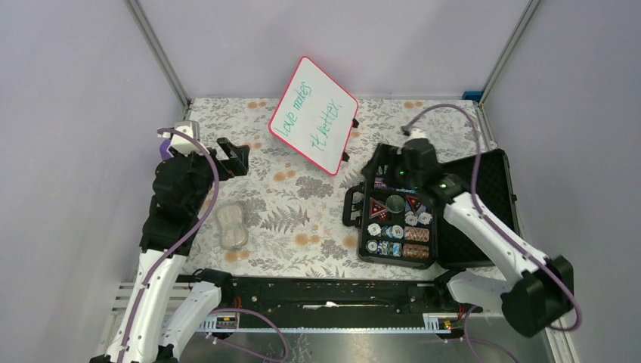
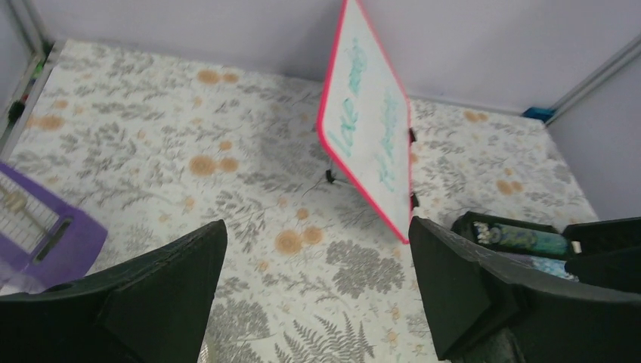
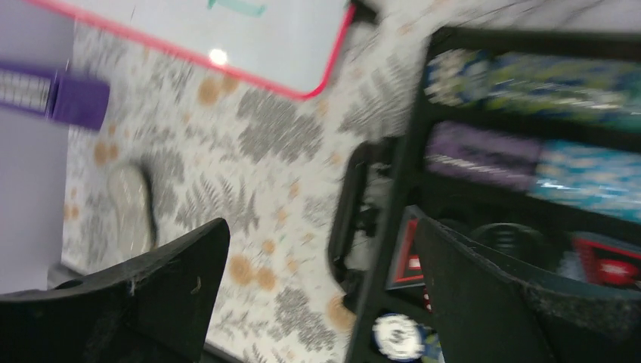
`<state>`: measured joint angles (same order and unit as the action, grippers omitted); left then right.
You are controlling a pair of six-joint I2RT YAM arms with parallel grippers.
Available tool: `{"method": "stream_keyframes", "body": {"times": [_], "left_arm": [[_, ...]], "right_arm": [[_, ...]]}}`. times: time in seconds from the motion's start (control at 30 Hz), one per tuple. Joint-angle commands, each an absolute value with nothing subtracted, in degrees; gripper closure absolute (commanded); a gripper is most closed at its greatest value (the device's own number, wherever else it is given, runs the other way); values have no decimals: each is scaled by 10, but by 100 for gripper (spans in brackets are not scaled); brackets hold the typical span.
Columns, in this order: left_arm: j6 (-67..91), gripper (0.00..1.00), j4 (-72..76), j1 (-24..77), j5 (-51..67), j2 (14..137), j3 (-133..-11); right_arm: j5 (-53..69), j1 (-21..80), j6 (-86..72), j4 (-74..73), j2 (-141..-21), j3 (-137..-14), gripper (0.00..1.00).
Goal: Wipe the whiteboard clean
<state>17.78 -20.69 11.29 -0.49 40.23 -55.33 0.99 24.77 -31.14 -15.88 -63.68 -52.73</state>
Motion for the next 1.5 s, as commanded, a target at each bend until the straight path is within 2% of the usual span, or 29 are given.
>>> {"method": "stream_keyframes", "body": {"times": [0.0,0.23,0.53,0.63,0.8,0.93,1.1,1.27,1.33,1.4,1.47], "left_arm": [[167,1,-164,110,-59,401,-527],[164,1,-163,109,-83,382,-505],[174,1,-178,134,-148,373,-503],[175,1,-178,142,-147,375,-502],[174,1,-178,149,-141,380,-501],[175,1,-178,149,-140,383,-501],[175,1,-176,149,-135,386,-500],[174,1,-176,149,-132,392,-501],[174,1,-176,149,-131,393,-500],[174,1,-176,149,-129,395,-500],[174,1,-176,149,-126,394,-500]], "right_arm": [[6,362,-368,-61,-700,-533,0],[-16,531,-461,114,-869,-567,0],[-38,643,-591,194,-1099,-699,1],[-5,656,-602,204,-1158,-741,11],[22,657,-619,207,-1214,-773,18],[46,660,-625,202,-1256,-799,30],[73,665,-627,182,-1312,-848,34],[81,670,-622,159,-1349,-890,49],[72,671,-614,142,-1351,-893,60],[55,670,-601,121,-1342,-886,78],[43,669,-582,114,-1324,-867,87]]}}
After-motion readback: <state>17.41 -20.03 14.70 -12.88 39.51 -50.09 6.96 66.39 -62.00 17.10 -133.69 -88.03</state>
